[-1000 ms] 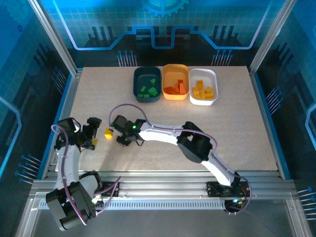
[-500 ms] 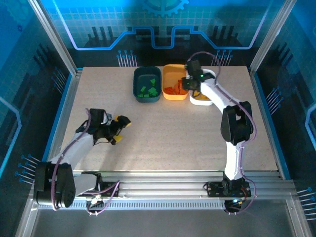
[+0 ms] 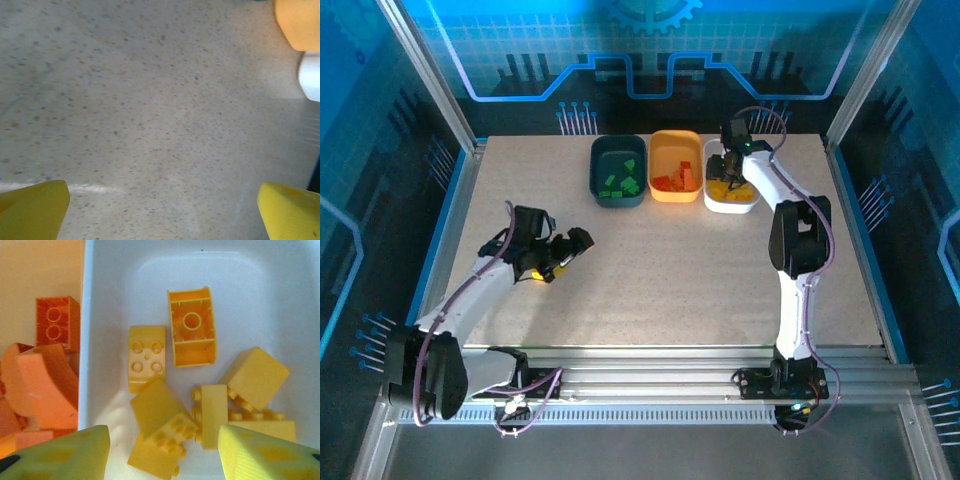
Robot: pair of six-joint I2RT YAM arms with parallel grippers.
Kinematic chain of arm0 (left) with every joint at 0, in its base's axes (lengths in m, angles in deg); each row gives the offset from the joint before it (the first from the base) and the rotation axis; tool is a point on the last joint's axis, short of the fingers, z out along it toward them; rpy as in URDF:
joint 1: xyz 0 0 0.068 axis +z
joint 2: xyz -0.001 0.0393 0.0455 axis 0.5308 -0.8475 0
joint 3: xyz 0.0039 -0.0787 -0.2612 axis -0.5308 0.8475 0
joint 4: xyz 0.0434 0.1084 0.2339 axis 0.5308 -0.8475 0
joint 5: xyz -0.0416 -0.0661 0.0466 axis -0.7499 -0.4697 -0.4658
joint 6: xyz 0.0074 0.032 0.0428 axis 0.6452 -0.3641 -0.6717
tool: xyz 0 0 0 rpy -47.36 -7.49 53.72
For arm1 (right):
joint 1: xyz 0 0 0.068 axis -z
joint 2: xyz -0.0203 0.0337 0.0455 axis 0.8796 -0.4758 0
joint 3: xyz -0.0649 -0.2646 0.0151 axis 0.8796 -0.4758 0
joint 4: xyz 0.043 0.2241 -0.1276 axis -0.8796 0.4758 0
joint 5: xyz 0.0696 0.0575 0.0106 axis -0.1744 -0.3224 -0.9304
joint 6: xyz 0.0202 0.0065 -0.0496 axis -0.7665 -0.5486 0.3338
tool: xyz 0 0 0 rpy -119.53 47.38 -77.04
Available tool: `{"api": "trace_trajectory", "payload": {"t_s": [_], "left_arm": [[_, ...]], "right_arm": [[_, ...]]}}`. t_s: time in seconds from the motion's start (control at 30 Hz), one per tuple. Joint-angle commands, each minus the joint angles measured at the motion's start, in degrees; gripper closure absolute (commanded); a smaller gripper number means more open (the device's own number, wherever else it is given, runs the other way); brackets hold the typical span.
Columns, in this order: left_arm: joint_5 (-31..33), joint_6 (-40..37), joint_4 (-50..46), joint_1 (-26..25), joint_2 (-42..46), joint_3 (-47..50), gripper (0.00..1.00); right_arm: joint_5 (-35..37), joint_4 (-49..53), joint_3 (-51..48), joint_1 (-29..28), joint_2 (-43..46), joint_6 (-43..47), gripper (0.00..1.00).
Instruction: Sort the legos into containers by color
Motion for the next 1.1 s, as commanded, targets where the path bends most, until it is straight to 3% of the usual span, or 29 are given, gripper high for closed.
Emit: {"api": "trace_trajectory", "payload": {"t_s": [0.0, 0.1, 0.2, 0.33, 0.47, 0.7, 1.07], "left_arm": [[4.3, 0.3, -4.4, 3.6, 2.8, -0.6, 0.01], [2.3, 2.6, -5.1, 11.6, 5.5, 0.6, 0.01], [-1.6, 4.7, -5.7, 21.7, 7.4, 2.2, 0.01], [-4.0, 6.9, -6.3, 30.6, 7.2, 4.4, 0.01], [-7.6, 8.9, -5.8, 37.1, 7.2, 8.3, 0.01], [-15.5, 10.1, -2.8, 47.1, 8.3, 12.9, 0.01], [-19.1, 9.2, -0.9, 47.6, 9.1, 13.2, 0.01]], "right_arm": [[-0.2, -4.1, -6.7, -4.8, 10.9, -2.2, 0.39], [1.1, -7.4, -13.5, -14.2, 16.6, -3.2, 0.35], [0.9, -10.0, -15.3, -25.3, 16.8, -3.4, 0.28], [-3.2, -11.7, -9.5, -37.7, 8.4, -2.5, 0.23], [-8.9, -10.2, 3.3, -45.5, -4.0, 6.2, 0.2], [-11.7, -0.8, 26.2, -49.3, -22.4, 12.5, 0.16], [-11.2, 1.6, 37.6, -49.9, -34.1, 14.0, 0.14]]}}
